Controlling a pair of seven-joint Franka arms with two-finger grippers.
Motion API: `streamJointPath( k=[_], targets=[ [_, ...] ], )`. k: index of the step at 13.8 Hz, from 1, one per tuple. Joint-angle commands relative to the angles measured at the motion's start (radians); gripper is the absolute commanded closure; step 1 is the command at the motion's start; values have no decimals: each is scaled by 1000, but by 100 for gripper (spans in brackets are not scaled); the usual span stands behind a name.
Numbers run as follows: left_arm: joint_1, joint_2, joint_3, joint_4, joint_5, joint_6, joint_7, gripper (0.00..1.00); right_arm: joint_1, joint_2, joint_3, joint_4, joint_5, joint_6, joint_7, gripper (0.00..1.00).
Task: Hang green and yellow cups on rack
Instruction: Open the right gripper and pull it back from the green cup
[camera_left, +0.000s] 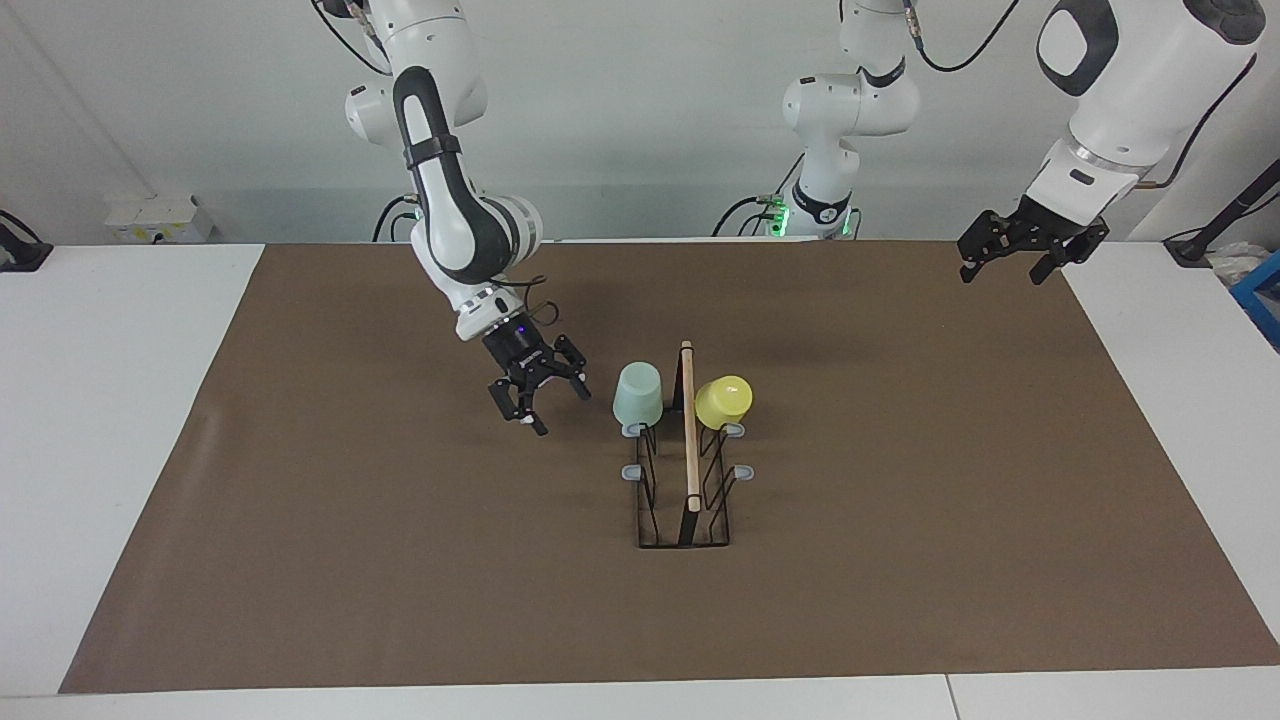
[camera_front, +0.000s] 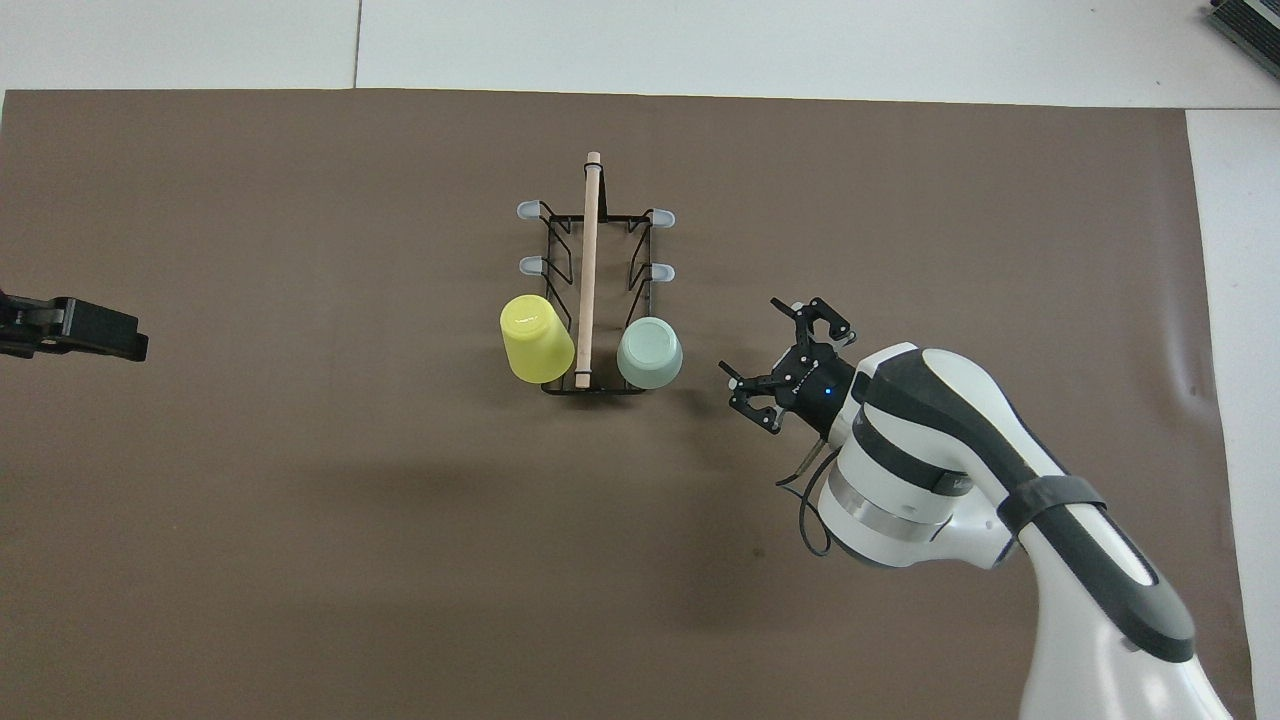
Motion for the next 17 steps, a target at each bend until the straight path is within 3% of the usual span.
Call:
streamJointPath(
  k=[1, 5, 7, 11, 14, 17],
  targets=[
    [-11, -17, 1, -11, 21, 12, -12, 0, -47, -15, 7, -2, -222, 34, -13, 0],
    [-13, -18, 0, -12, 20, 9, -9, 0, -116, -9, 5, -11, -529, 24, -17, 0],
    [-11, -18, 0, -12, 20, 6, -17, 0, -200, -6, 5, -11, -743, -27, -17, 0],
    [-5, -20, 1, -12, 20, 6, -17, 0, -387, -18, -2, 11, -1058, -318, 1, 0],
    [-2, -18, 1, -12, 20, 7, -17, 0, -495, -23, -2, 87, -1384, -533, 243, 0],
    [-2, -18, 1, -12, 20, 6, -17, 0, -516, -55, -2, 202, -1638, -711, 523, 0]
  ],
)
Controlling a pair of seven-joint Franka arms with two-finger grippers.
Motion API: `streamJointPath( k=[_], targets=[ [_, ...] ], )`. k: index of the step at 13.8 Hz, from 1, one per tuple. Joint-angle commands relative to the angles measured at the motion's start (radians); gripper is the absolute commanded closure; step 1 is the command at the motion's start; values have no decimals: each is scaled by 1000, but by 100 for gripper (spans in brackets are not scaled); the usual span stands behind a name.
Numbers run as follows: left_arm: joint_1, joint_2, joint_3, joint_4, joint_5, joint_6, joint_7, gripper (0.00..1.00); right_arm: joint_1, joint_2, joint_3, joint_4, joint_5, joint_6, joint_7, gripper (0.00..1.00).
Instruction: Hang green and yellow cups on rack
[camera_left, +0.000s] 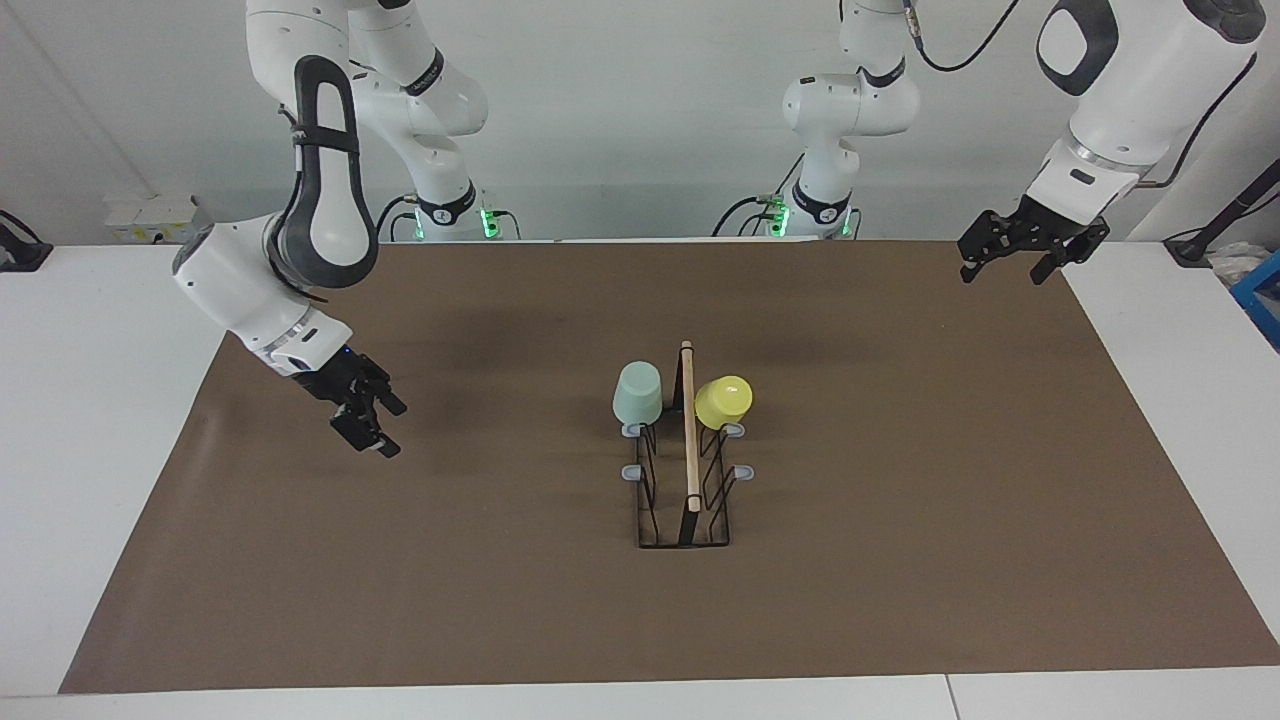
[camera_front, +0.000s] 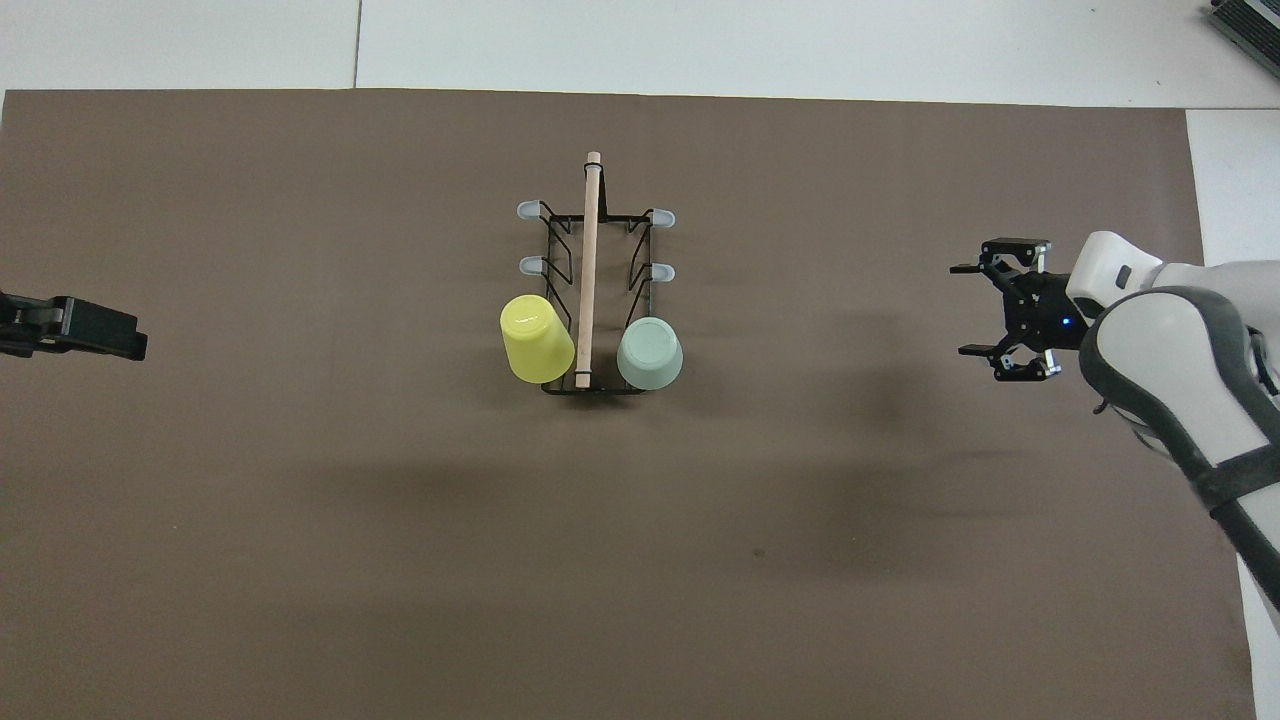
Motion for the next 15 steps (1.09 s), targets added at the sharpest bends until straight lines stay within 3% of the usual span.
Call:
streamJointPath(
  k=[1, 4, 9, 15],
  targets=[
    [-2, -19, 0, -12, 19, 5, -15, 0, 4, -60, 13, 75, -196, -129, 282, 0],
    [0, -19, 0, -12, 19, 5, -15, 0, 32, -132, 26, 115, -405, -247, 677, 0],
    [1, -19, 0, -12, 19, 5, -15, 0, 29, -160, 18, 130, -407, -347, 950, 0],
    [1, -19, 0, -12, 19, 5, -15, 0, 36, -152, 27, 224, -421, -499, 1479, 0]
  ],
)
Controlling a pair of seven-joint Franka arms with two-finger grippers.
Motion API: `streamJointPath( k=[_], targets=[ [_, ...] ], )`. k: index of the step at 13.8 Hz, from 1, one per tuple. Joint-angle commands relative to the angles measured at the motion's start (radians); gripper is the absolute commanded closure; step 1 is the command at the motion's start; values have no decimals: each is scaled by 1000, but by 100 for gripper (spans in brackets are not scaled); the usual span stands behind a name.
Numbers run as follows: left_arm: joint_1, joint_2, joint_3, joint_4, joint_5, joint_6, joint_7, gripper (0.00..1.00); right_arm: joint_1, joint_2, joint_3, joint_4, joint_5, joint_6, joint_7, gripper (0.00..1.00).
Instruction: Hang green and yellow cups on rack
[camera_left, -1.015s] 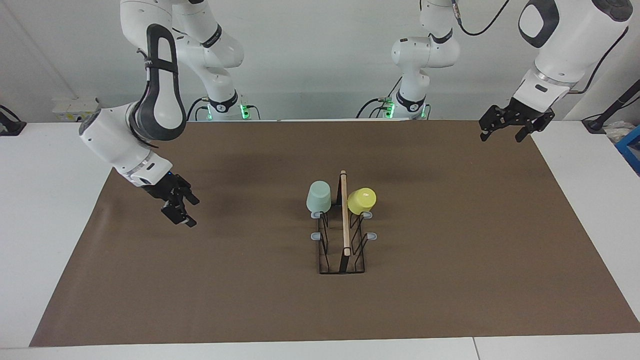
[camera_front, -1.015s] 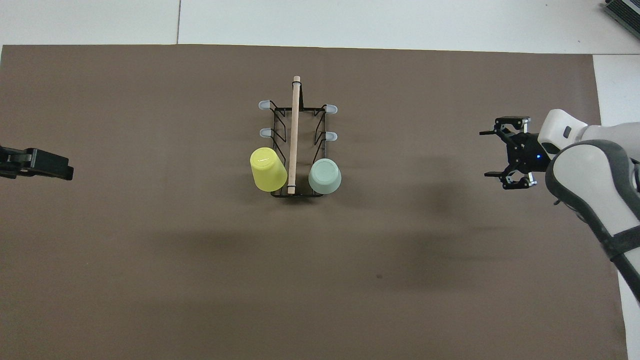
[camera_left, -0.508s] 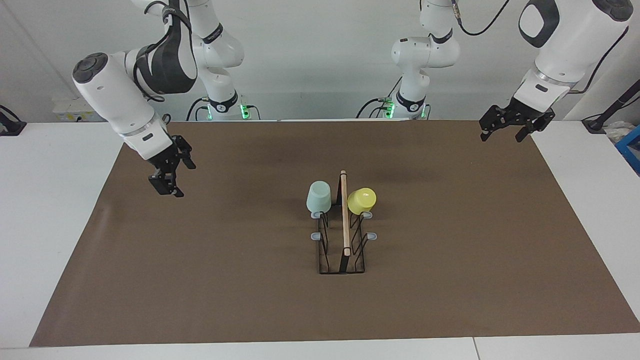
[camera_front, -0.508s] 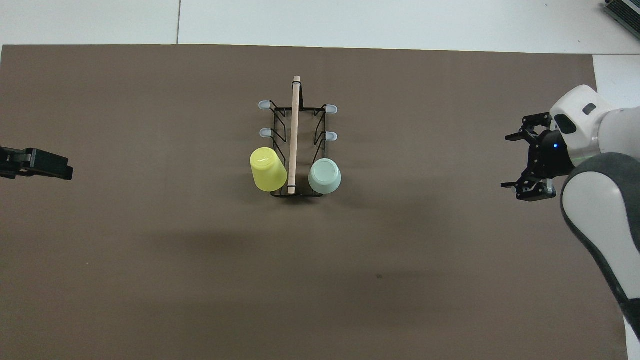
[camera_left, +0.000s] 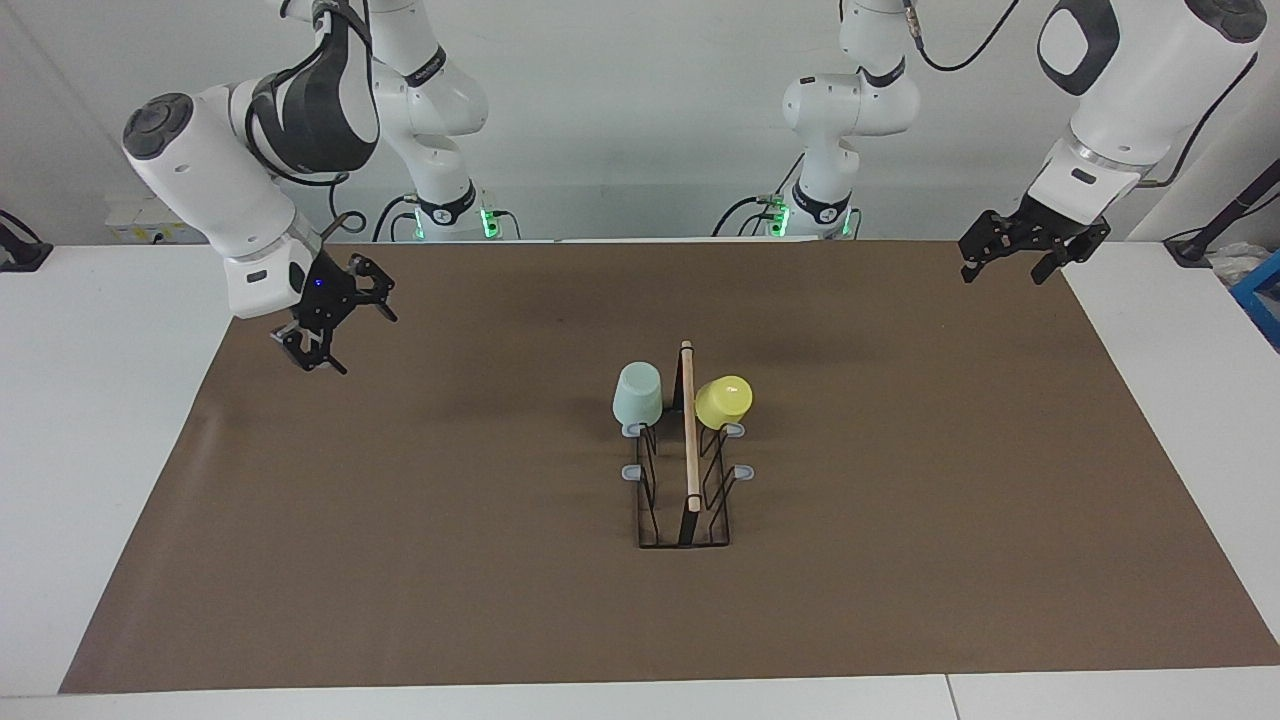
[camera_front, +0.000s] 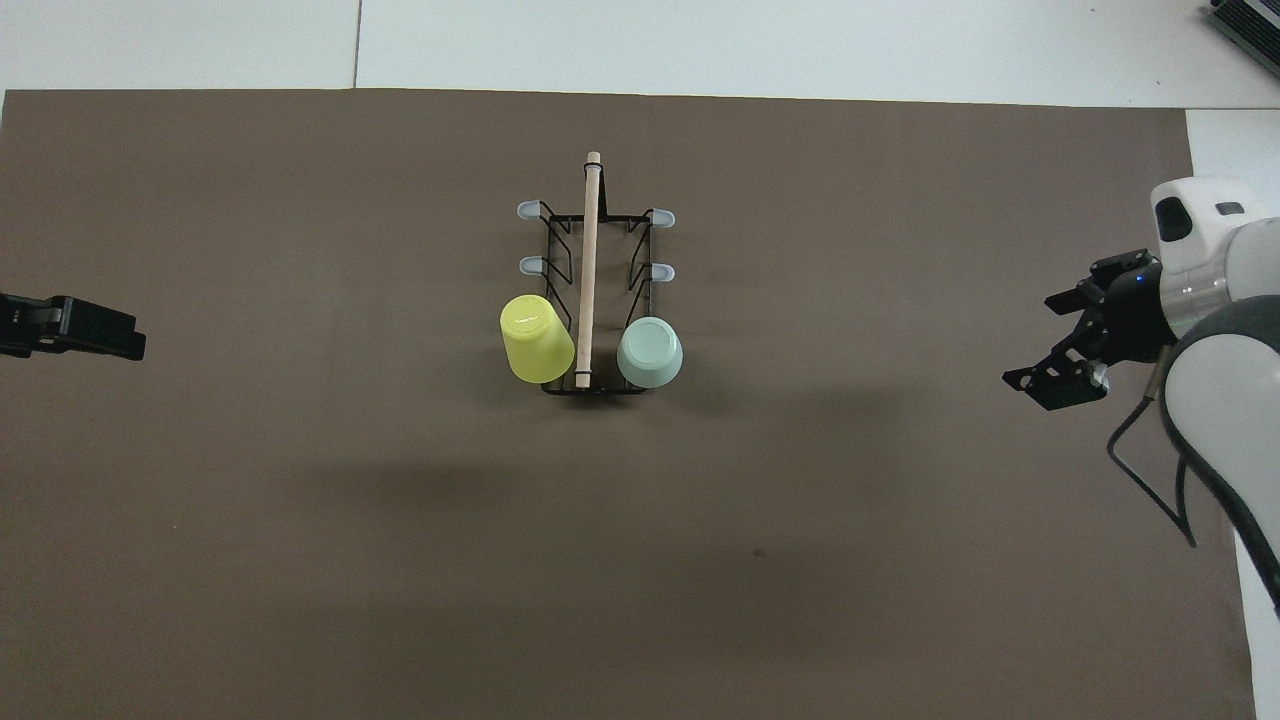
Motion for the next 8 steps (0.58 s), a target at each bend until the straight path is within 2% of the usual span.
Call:
streamJointPath(
  k=[1, 4, 6, 8],
  targets=[
    [1, -18, -1, -12, 18, 4, -12, 0, 1, 6, 10, 60, -29, -70, 190, 0],
    [1, -18, -1, -12, 18, 5, -12, 0, 1, 3, 10, 57, -31, -60, 242, 0],
    [1, -18, -1, -12, 18, 5, -12, 0, -12, 4, 10, 43, -34, 20, 244, 0],
    [1, -18, -1, -12, 18, 5, -12, 0, -17, 7, 5, 45, -34, 39, 238, 0]
  ],
)
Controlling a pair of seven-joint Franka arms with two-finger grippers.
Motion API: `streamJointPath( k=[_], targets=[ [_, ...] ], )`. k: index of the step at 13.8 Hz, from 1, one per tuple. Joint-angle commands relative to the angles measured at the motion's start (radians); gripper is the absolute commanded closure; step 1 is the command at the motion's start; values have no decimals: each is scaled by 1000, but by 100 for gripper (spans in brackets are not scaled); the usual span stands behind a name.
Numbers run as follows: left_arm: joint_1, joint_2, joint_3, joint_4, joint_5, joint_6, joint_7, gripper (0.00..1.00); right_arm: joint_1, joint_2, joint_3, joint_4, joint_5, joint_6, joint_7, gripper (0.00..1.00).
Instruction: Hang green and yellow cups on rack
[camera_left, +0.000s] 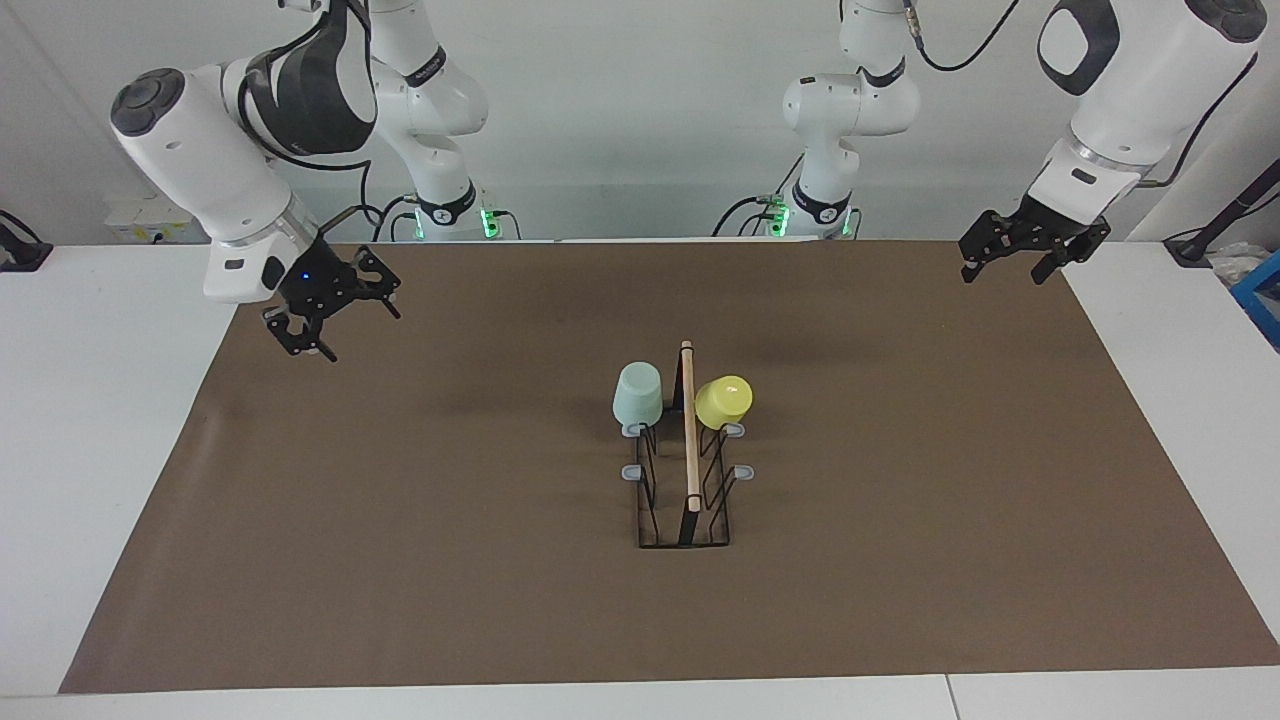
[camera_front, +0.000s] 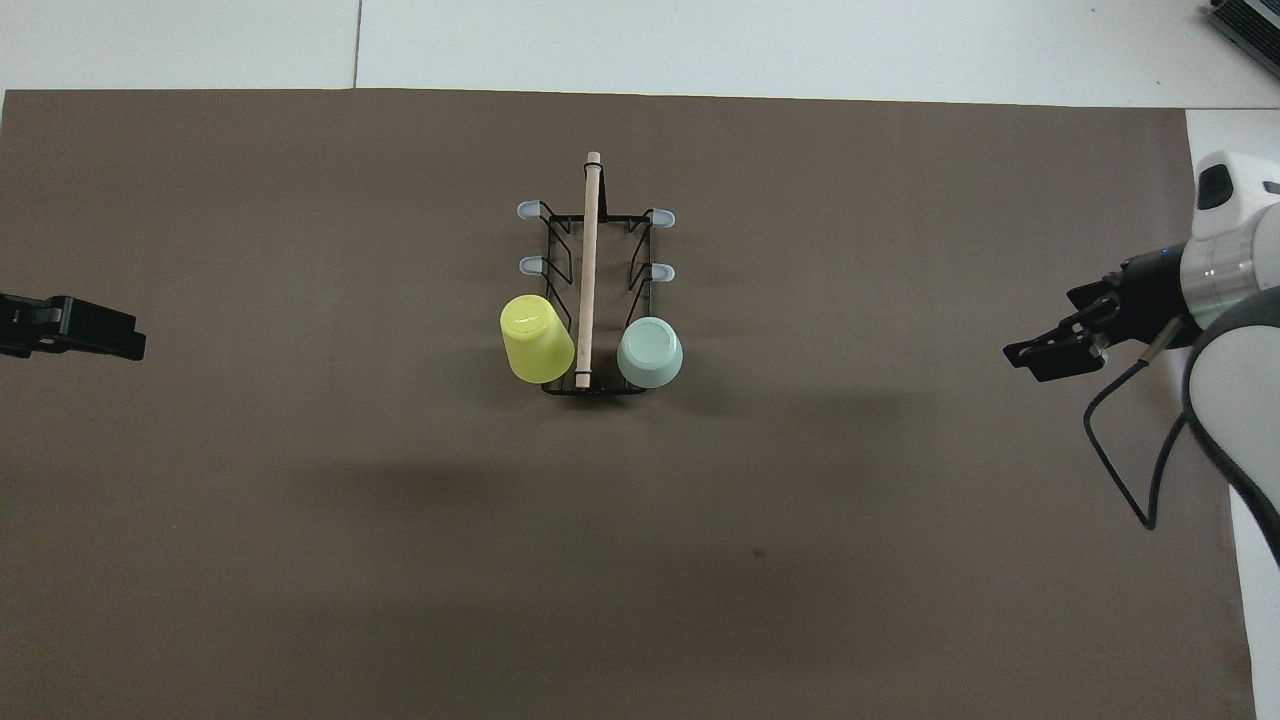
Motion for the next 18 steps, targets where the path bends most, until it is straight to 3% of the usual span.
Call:
streamJointPath(
  k=[1, 18],
  targets=[
    [1, -18, -1, -12, 18, 5, -12, 0, -25, 2, -1, 6, -25, 12, 9, 0],
    [1, -18, -1, -12, 18, 5, -12, 0, 18, -21, -4, 45, -37, -17, 239, 0]
  ],
)
